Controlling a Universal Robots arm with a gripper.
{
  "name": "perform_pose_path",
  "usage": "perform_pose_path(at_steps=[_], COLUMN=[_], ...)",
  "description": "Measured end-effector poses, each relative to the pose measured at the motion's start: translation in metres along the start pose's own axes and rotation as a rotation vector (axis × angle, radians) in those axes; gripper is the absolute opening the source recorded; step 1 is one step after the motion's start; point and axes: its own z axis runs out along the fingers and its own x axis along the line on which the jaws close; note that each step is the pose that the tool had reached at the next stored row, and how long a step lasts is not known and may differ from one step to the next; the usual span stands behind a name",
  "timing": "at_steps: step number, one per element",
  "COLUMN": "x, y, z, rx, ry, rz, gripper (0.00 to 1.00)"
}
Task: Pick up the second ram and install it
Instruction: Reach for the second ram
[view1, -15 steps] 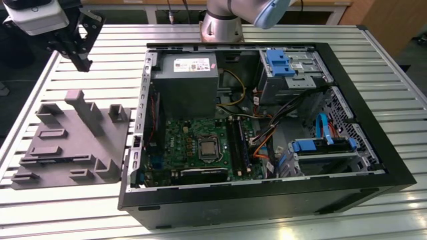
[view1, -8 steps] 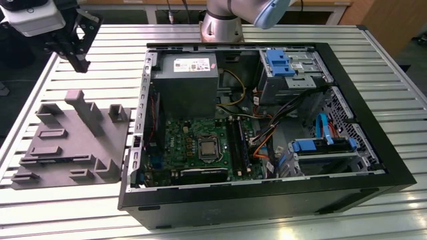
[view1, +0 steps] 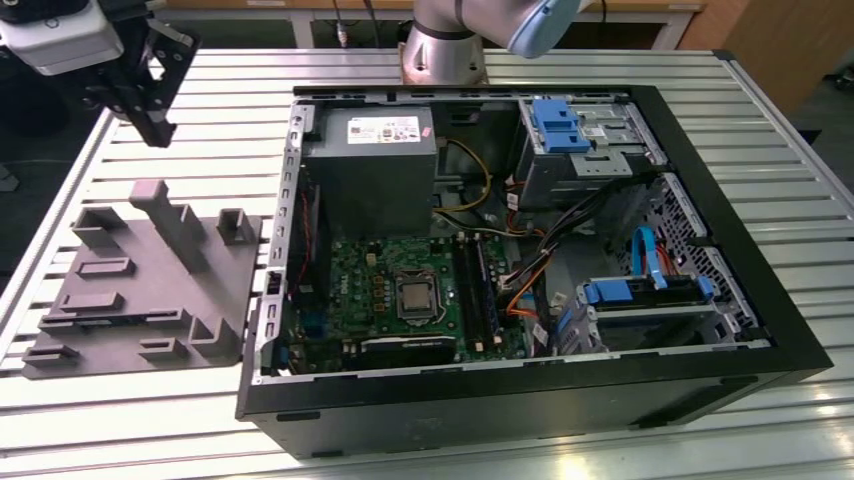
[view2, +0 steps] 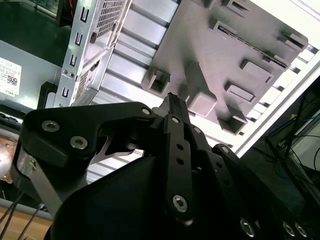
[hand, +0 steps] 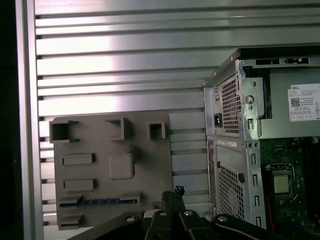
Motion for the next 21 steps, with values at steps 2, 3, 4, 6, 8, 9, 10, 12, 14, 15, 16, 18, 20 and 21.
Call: perform_pose_path(at_steps=[2, 3, 4, 6, 8, 9, 10, 12, 14, 15, 16, 18, 20, 21], x=[0.0007, 0.0010, 0.0013, 0.0019, 0.0026, 0.0029, 0.0033, 0.0041, 0.0048, 0.0052, 0.0056, 0.0065, 0.0078, 0.0083], y=[-0.0004, -0.0006, -0.0008, -0.0011, -0.0015, -0.0016, -0.0018, -0.0021, -0.0025, -0.0027, -0.0029, -0.0034, -0.0039, -0.0043], z=[-0.0001, -0.0001, -0.0001, -0.0002, -0.0002, -0.0002, -0.0002, -0.0002, -0.0002, -0.0002, -0.0002, -0.0003, -0.0003, -0.0003], rx=[0.0000, 0.0000, 0.0000, 0.0001, 0.0000, 0.0001, 0.0001, 0.0001, 0.0001, 0.0000, 0.0000, 0.0001, 0.0001, 0.0000], ry=[0.0001, 0.0000, 0.0000, 0.0001, 0.0000, 0.0001, 0.0001, 0.0001, 0.0001, 0.0000, 0.0000, 0.0001, 0.0001, 0.0000], rz=[0.000, 0.000, 0.000, 0.000, 0.000, 0.000, 0.000, 0.000, 0.000, 0.000, 0.000, 0.000, 0.000, 0.000], gripper=[0.11, 0.11, 0.11, 0.11, 0.11, 0.11, 0.11, 0.11, 0.11, 0.11, 0.11, 0.11, 0.11, 0.11])
